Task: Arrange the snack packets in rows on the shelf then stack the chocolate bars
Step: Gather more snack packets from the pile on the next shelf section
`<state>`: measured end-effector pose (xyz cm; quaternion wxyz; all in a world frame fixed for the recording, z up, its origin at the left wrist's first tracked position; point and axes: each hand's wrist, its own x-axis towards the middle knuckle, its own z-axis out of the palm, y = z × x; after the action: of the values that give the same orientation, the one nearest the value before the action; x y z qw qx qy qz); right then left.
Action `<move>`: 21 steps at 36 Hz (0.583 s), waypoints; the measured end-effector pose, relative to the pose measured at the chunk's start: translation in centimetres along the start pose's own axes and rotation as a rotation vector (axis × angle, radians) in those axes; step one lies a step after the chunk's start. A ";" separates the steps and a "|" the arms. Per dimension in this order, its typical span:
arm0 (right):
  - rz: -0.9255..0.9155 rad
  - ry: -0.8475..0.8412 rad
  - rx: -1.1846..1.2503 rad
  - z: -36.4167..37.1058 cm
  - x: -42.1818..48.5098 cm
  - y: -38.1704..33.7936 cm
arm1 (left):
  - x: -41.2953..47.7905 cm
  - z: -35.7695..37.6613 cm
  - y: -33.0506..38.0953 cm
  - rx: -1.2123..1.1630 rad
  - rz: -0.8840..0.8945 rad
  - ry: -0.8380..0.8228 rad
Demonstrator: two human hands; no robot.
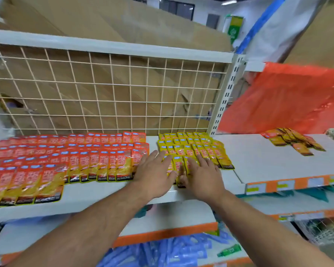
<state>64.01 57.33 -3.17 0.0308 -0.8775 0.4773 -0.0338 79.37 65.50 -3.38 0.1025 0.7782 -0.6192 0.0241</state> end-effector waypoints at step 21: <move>0.229 -0.011 0.026 -4.0 -3.3 24.2 | 10.0 5.0 23.4 -0.068 0.239 -0.076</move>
<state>41.62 46.83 -1.37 0.0482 -0.8169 0.5739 -0.0315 58.61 49.98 -3.63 0.1019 0.6952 -0.7114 -0.0143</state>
